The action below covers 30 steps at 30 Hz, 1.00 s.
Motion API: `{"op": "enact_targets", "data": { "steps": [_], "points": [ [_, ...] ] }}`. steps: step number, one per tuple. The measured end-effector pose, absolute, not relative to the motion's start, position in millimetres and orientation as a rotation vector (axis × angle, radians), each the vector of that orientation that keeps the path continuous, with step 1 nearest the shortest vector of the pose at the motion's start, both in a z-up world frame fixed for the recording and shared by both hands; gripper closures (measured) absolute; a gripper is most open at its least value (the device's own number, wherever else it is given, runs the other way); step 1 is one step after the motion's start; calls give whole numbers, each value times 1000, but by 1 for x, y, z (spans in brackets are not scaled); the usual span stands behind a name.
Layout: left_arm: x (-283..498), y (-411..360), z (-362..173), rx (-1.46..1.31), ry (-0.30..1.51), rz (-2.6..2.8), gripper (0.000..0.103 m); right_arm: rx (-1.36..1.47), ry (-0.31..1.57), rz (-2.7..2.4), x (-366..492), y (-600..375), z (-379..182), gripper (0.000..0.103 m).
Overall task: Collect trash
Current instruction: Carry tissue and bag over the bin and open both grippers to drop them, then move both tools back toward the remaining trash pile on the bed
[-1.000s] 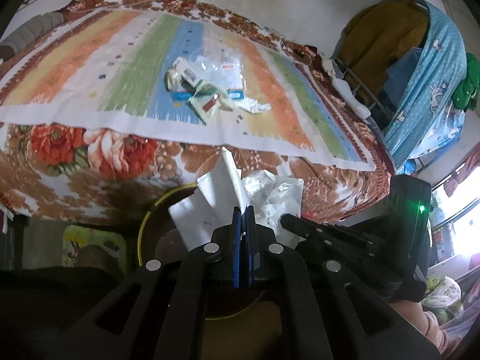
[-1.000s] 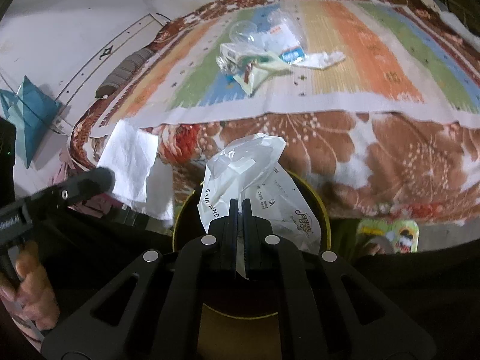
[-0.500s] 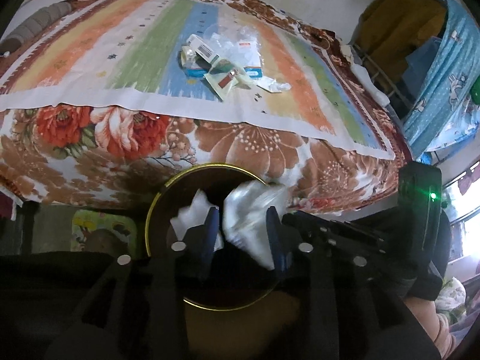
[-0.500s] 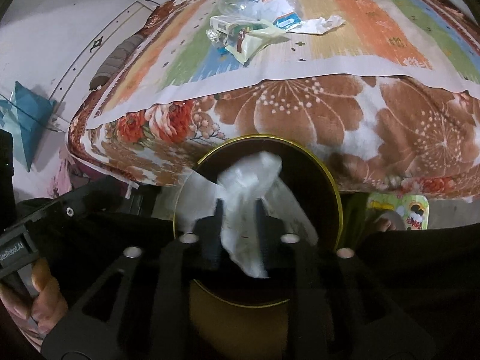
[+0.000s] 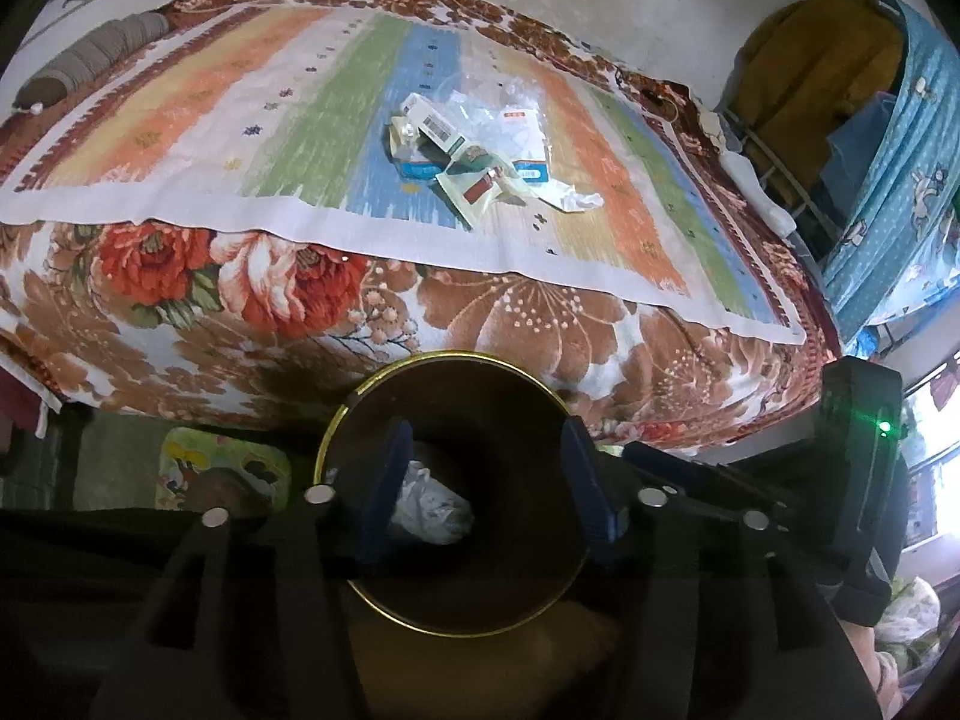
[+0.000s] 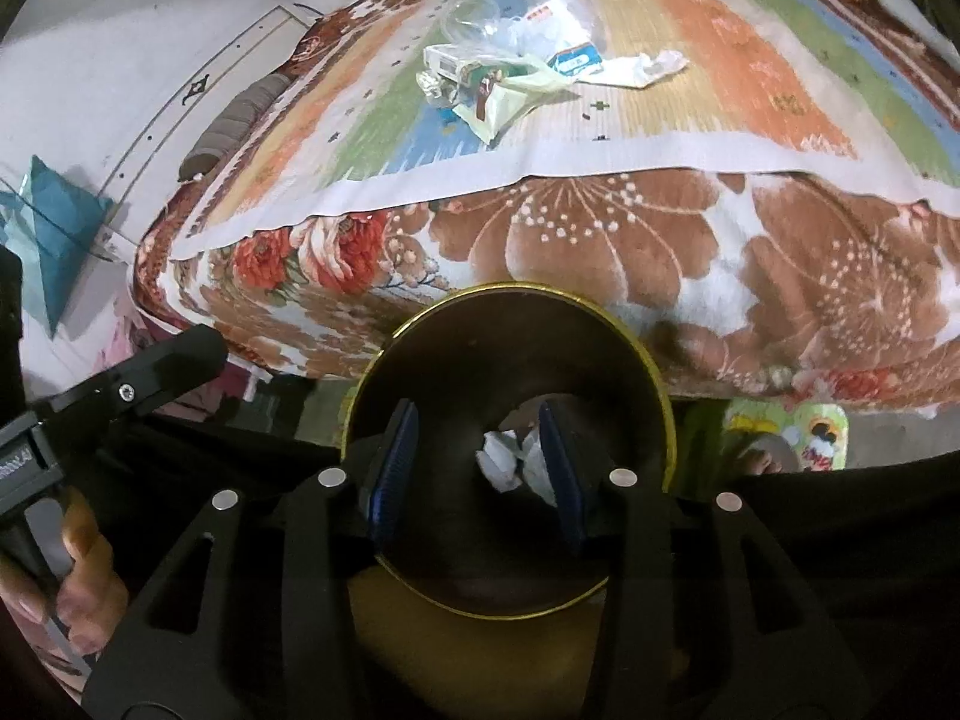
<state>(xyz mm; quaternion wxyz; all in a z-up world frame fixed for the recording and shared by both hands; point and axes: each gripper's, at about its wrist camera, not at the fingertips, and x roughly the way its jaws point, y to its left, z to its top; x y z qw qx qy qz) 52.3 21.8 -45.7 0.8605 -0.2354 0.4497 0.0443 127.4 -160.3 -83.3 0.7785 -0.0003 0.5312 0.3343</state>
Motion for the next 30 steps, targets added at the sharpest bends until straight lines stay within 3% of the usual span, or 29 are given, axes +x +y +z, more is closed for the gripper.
{"op": "enact_targets", "data": {
  "steps": [5,8,10,12,17,24,30],
  "points": [
    [52,30,-46,-522,930,132,36,-55,1087,727,122,-157,-74,48],
    [49,34,-43,-543,907,153,30,-60,1077,732,122,-156,-72,47],
    [47,36,-39,-550,873,173,21,-55,1073,736,123,-157,-70,43],
    [46,38,-36,-550,846,194,5,-67,1055,729,123,-157,-66,39],
    [52,35,-27,-498,810,212,6,-110,1000,739,123,-155,-54,16],
    [67,53,-16,-542,810,208,6,-133,948,753,135,-151,-36,9],
    [94,70,-11,-548,837,207,6,-168,889,759,147,-145,-20,9]
  ]
}}
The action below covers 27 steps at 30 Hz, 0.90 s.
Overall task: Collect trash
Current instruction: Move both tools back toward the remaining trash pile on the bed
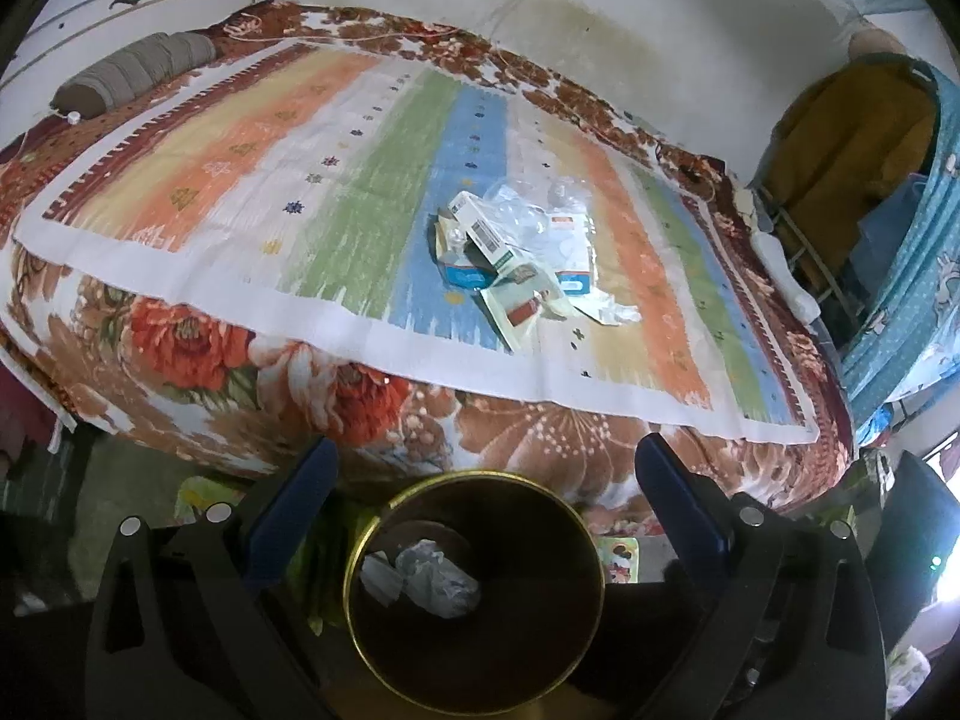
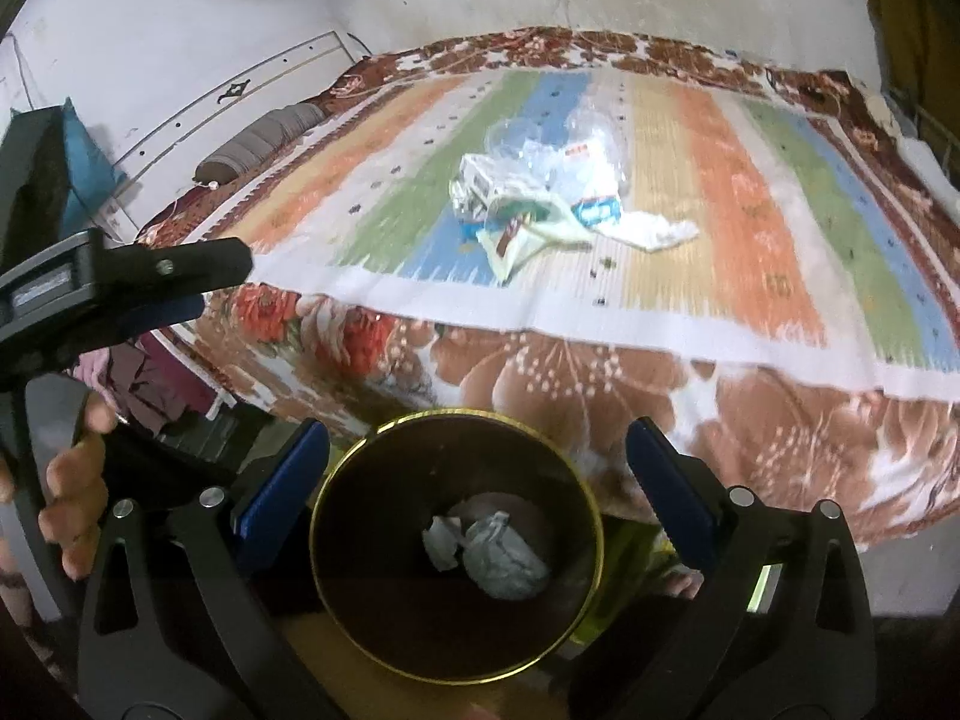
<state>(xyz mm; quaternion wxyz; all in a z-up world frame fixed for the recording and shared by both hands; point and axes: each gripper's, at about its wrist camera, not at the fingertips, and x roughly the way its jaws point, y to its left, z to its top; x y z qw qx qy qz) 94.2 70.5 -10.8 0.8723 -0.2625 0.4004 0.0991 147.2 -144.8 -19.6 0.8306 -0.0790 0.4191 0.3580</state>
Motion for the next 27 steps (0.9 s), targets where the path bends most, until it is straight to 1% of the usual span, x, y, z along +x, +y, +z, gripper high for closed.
{"op": "enact_targets", "data": {
  "steps": [6,14,22,27],
  "points": [
    [120,82,-15,-578,895,170,6,-169,866,767,169,-143,-7,9],
    [148,80,-4,-487,880,136,6,-169,851,762,198,-138,3,9],
    [177,99,-1,-488,891,150,6,-201,838,741,232,-128,9,9],
    [190,105,-1,-508,878,127,6,-169,840,761,252,-122,13,9]
  ]
}}
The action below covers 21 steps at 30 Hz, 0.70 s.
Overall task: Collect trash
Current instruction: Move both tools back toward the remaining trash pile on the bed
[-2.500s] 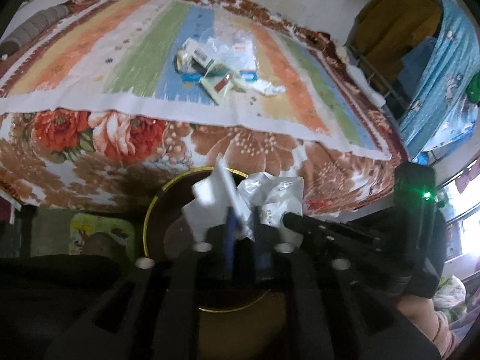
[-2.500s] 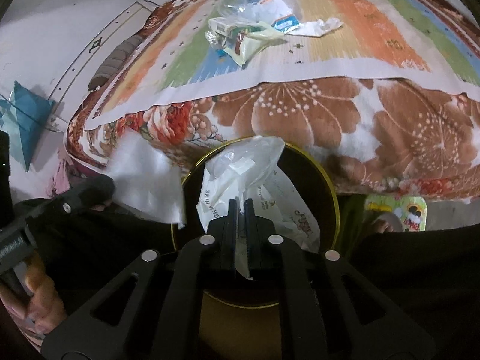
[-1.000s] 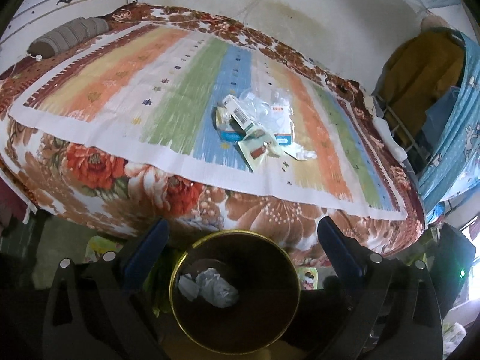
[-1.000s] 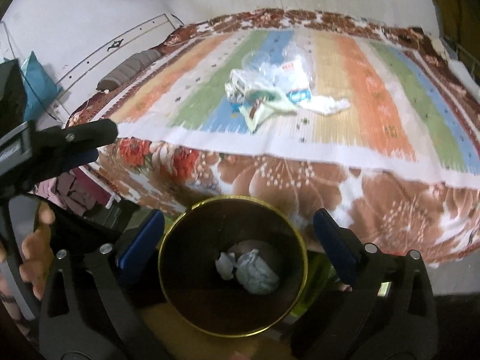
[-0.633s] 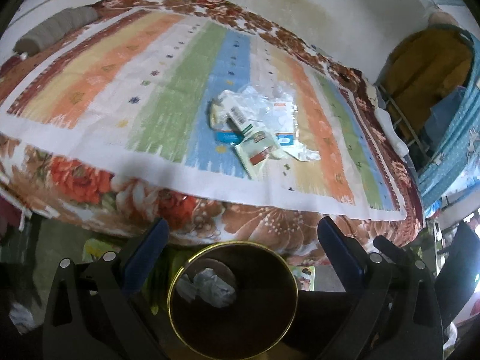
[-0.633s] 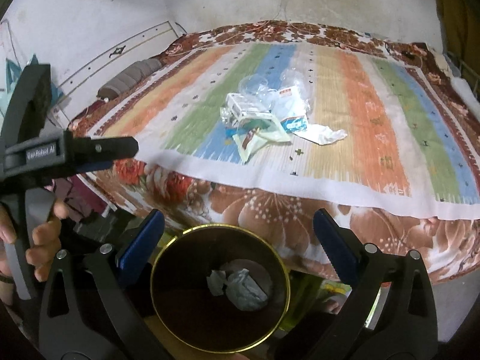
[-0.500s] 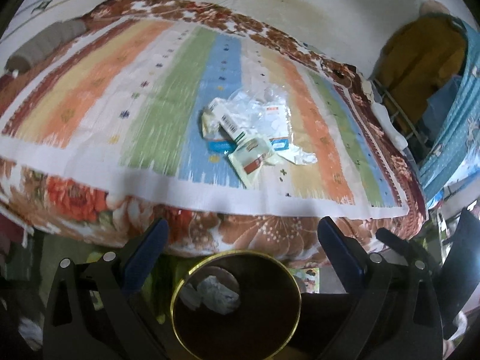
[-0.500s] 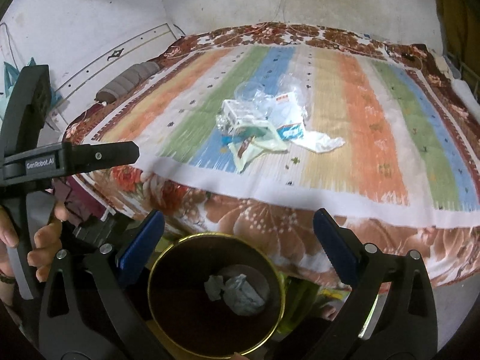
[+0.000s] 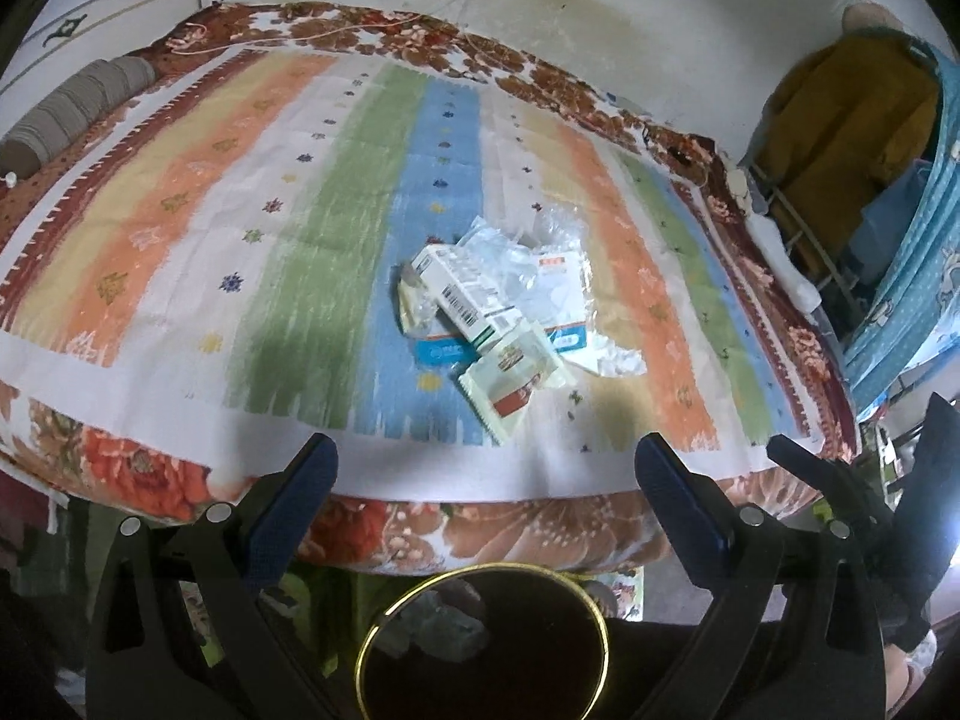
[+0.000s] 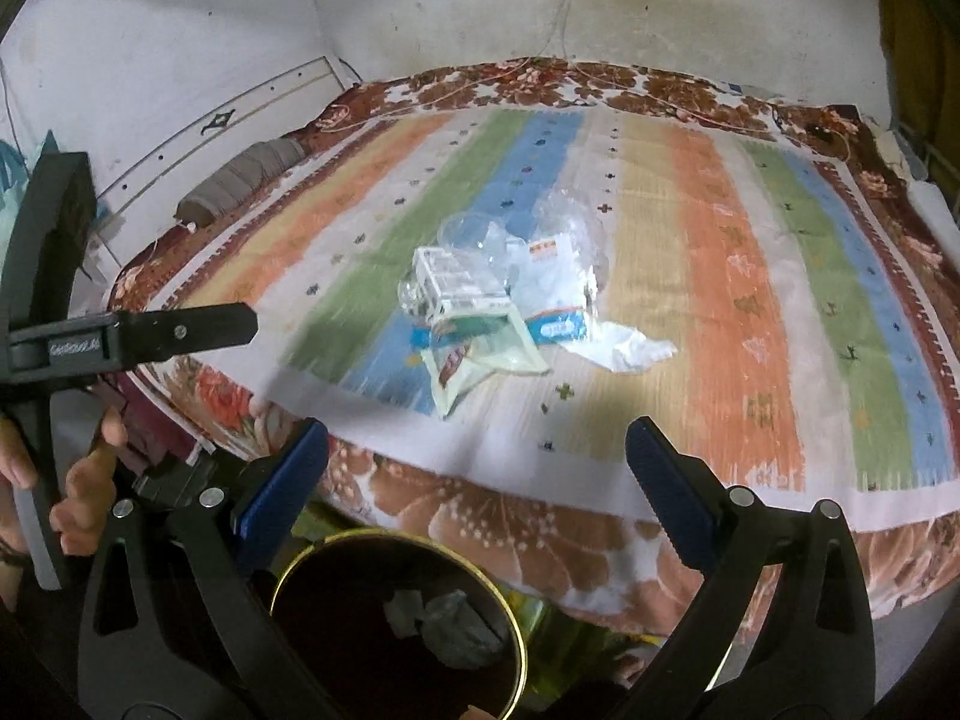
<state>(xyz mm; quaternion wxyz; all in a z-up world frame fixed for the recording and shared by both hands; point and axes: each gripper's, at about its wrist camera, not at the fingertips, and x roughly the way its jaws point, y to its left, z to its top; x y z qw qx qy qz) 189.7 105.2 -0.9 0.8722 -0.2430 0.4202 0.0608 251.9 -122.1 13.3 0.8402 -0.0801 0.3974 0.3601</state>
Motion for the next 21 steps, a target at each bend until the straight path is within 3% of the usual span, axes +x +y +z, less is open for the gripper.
{"op": "enact_targets", "data": {
  "steps": [21],
  "points": [
    [249,120,-6,-405,851,114,7,-192,890,774,310,-94,-7,9]
  ]
}}
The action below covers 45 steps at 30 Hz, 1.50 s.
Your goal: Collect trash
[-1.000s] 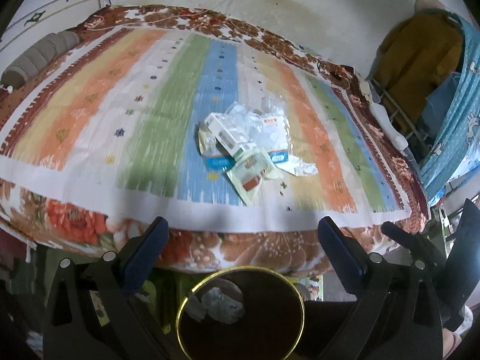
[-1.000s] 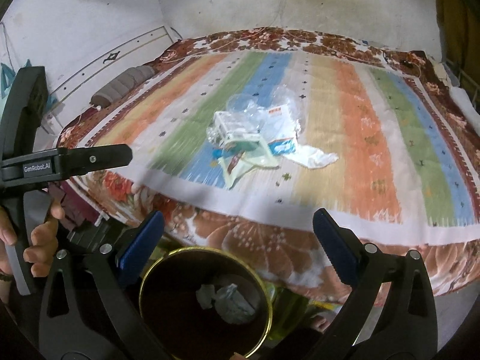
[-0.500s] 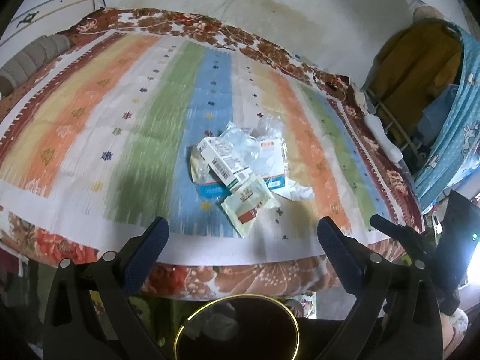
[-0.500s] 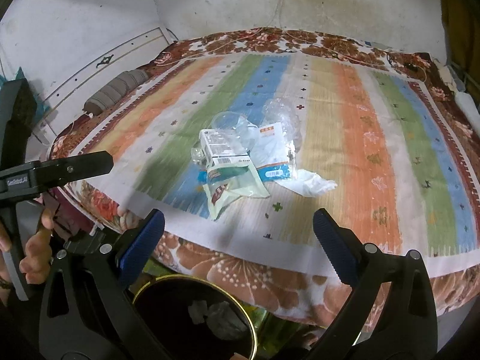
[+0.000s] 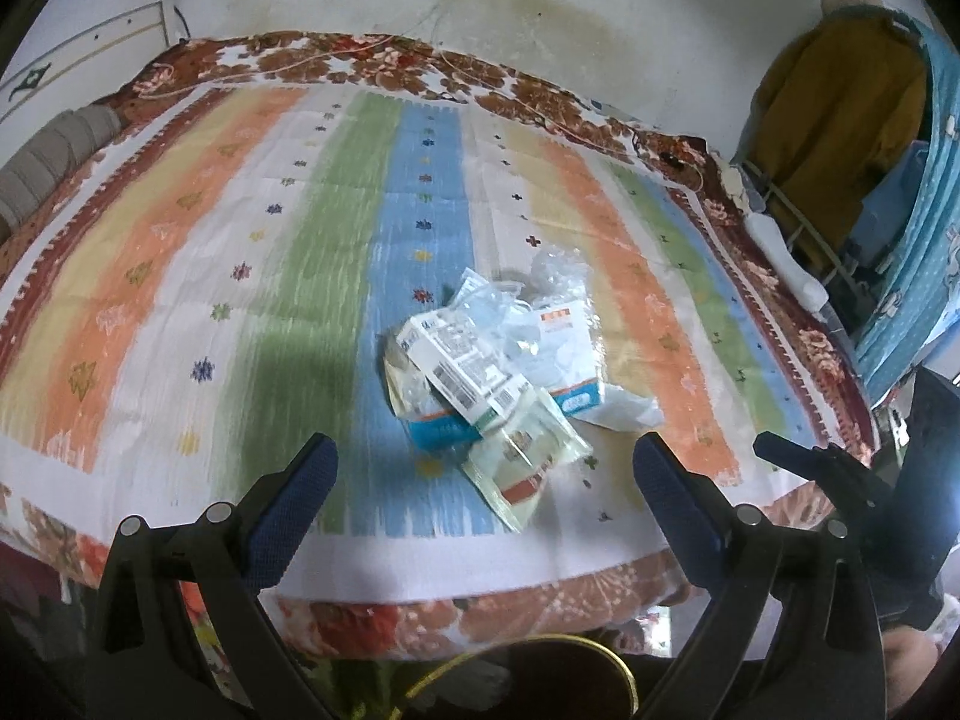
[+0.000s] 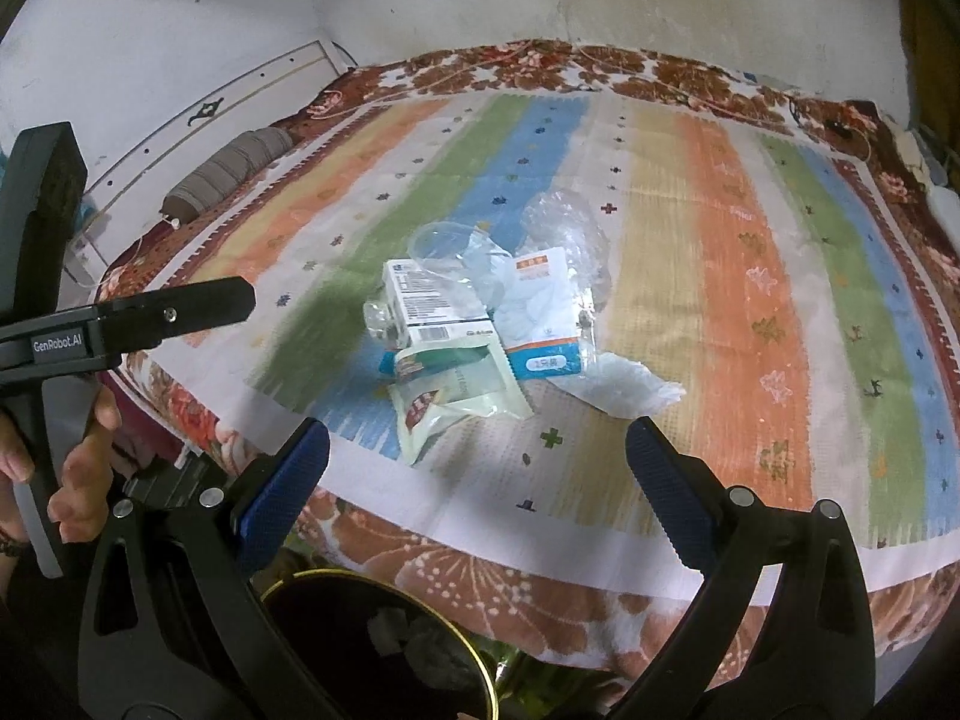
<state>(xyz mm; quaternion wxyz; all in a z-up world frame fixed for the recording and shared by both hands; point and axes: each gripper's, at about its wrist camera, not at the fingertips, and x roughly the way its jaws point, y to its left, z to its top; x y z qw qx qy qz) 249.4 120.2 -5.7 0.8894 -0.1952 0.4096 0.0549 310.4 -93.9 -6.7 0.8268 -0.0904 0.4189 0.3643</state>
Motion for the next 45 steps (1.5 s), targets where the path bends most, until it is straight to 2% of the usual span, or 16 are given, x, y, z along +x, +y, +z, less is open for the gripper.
{"op": "enact_targets", "data": {
  "steps": [6,24,36,45],
  "points": [
    [269,129,-11,-444,871,80,7,-156,911,825,328,-87,-15,9],
    [333,142,-35,-338,887,61,7,-168,974,802,387,-68,-58,10],
    [367,153,-51,-373,914,47,7,-201,1003,806,412,-57,-81,14],
    [380,156,-61,-382,931,43,7,-209,1042,825,426,-50,-99,22]
  ]
}}
